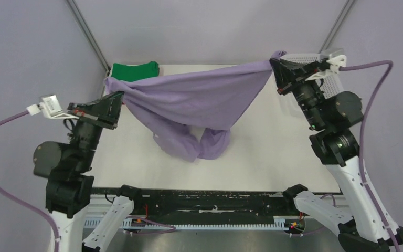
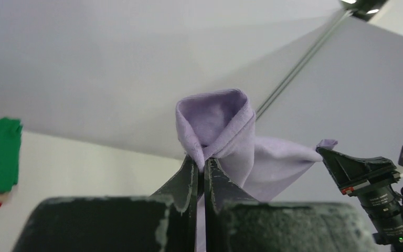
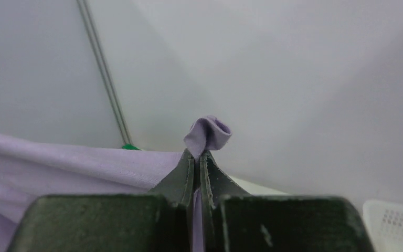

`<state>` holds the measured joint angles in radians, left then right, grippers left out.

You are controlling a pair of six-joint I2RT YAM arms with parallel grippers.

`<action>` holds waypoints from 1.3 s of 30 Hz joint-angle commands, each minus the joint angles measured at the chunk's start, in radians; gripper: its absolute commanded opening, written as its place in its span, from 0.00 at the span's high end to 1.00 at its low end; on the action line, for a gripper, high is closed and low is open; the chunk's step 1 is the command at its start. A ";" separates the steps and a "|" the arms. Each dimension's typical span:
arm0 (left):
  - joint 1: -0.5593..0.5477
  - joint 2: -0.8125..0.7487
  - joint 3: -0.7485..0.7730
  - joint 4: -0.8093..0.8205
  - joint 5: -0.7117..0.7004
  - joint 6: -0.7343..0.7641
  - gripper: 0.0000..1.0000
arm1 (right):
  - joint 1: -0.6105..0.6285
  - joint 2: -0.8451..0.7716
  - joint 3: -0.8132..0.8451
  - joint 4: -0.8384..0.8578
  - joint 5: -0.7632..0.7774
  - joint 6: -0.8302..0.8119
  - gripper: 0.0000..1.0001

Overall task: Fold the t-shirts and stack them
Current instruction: Flatten out the tshirt

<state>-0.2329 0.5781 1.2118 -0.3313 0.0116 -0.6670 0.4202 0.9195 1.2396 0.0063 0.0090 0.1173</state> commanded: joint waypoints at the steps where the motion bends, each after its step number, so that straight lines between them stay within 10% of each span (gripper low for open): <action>1: 0.004 -0.013 0.184 0.018 0.050 0.076 0.98 | -0.004 -0.070 0.182 -0.054 -0.110 -0.027 1.00; 12: 0.014 0.054 0.502 -0.020 0.177 0.109 0.98 | -0.006 -0.123 0.412 -0.113 -0.155 -0.051 1.00; 25: 0.021 0.277 0.377 0.006 -0.029 0.162 0.98 | -0.006 0.088 0.344 -0.063 0.202 -0.172 1.00; 31: 0.021 0.587 0.239 0.123 -0.166 0.219 0.92 | -0.015 0.350 0.197 0.076 0.549 -0.273 1.00; 36: 0.021 1.053 0.310 0.168 -0.185 0.233 0.84 | -0.109 0.669 0.150 0.124 0.465 -0.163 1.00; 39: 0.018 1.334 0.506 0.052 -0.127 0.229 0.48 | -0.158 0.900 0.247 0.075 0.393 -0.063 0.75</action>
<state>-0.2184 1.6676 1.5383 -0.1947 -0.1055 -0.4839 0.3279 1.6314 1.4017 0.0803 0.4187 -0.0528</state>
